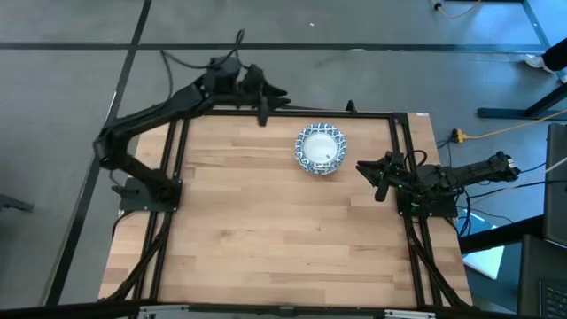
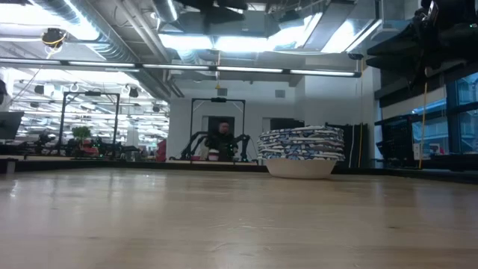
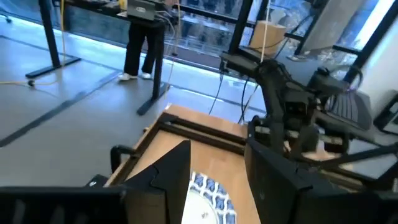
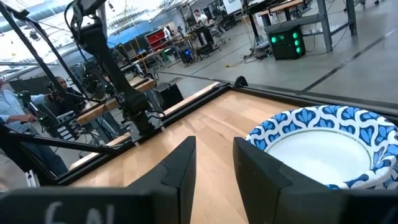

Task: Nest bowls inside each other
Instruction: Return to home position

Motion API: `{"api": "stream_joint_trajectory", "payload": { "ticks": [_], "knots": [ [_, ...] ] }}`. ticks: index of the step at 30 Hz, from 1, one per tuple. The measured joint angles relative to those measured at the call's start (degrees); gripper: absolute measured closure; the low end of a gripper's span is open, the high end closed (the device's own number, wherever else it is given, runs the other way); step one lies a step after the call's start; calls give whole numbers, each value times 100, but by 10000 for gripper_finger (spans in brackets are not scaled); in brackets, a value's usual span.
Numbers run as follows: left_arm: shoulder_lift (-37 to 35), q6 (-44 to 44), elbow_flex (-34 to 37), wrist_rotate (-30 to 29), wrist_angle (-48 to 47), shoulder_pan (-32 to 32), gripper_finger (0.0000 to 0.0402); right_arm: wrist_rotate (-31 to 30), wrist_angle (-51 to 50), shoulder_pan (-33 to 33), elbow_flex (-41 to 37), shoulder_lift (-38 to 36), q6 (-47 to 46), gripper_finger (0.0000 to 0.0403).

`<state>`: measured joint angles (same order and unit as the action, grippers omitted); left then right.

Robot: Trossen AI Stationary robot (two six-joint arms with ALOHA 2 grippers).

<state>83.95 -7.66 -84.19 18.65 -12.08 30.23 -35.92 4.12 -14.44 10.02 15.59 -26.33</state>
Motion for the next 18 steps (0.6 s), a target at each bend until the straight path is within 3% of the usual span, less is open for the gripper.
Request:
{"api": "stream_joint_trajectory", "payload": {
  "ticks": [15,18],
  "knots": [
    [-2533,137,3103,-534,739,-1081,256,-10,51,0,0,0,581,295],
    [-2895,81,3756,-900,1115,-1326,256,-42,51,1,0,0,581,295]
  ]
}}
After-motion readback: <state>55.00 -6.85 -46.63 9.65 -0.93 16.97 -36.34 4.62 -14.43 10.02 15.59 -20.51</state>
